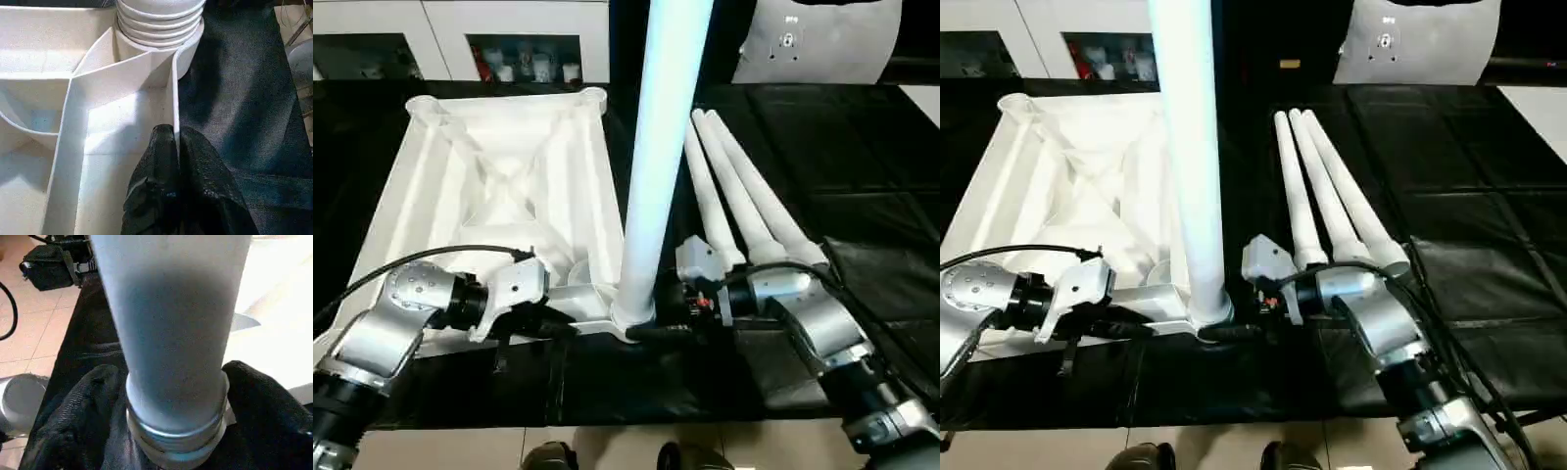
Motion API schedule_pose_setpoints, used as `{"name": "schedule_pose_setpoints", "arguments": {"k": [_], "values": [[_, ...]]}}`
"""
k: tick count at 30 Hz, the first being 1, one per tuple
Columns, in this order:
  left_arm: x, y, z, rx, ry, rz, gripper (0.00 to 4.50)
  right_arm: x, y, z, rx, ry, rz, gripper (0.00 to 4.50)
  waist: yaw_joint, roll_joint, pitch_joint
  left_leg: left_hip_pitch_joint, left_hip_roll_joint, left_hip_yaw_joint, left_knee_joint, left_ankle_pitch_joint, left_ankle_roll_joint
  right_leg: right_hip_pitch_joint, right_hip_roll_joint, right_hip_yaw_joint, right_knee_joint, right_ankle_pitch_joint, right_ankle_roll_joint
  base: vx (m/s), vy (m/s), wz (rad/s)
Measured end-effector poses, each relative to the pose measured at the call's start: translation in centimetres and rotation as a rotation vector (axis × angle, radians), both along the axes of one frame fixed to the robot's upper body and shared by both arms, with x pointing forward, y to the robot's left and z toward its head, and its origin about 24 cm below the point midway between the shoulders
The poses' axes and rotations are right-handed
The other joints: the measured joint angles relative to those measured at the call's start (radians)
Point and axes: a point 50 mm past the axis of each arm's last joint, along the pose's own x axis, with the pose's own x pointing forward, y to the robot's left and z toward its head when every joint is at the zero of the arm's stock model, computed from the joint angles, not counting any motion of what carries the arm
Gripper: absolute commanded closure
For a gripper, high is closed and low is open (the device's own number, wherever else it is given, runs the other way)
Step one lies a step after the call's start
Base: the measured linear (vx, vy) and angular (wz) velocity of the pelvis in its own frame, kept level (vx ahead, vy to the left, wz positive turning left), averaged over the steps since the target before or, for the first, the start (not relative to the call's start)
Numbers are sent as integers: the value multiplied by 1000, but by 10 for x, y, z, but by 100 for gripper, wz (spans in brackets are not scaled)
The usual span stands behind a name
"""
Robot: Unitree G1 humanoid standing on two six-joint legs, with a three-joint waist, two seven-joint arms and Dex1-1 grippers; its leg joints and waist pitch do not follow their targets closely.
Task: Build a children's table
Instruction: Rotate leg to tighten
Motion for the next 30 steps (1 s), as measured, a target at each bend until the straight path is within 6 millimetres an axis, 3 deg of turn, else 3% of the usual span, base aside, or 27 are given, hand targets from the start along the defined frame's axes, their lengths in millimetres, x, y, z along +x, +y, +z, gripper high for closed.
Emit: {"name": "schedule_pose_setpoints", "arguments": {"k": [8, 13, 16, 19, 24, 30], "values": [[1, 2, -1, 0, 6, -15, 450, 0, 1, -2, 8, 10, -1, 172, 1, 0, 0, 2, 0, 0, 0, 0, 0, 2, 0, 0, 0, 0, 0, 0, 0, 0], [-1, 1, -4, -22, 20, 39, 450, -6, 5, -8, 46, 52, -59, 179, 2, 2, -1, 3, 0, 0, 0, 0, 0, 4, 0, 0, -1, 0, 0, 0, 0, 0], [-2, -1, -7, -61, 34, 152, 450, -5, 8, -12, 69, 55, -164, 180, -3, 3, -2, 6, 0, 1, 0, -3, -6, 9, 0, 0, 0, 1, -2, 0, 0, 0], [-1, -6, -9, -84, 34, 267, 450, 0, 14, -14, 102, 61, -300, 181, -19, 4, -2, 8, 0, 1, 0, -1, -8, 9, 0, 1, -2, -1, 2, 0, 0, 0], [2, -38, -16, -179, -26, 585, 450, 18, 29, -16, 156, 61, -679, 183, -46, 5, -2, 8, -1, 1, 1, -1, -7, 8, 0, 2, -4, -1, 2, 0, 0, 0], [5, -68, -14, -211, -81, 789, 450, 31, 49, -11, 171, 53, -935, 183, -49, 8, -4, 4, -1, 1, -1, -1, -7, 6, 0, 2, -4, -1, 3, 0, 0, 0]]}}
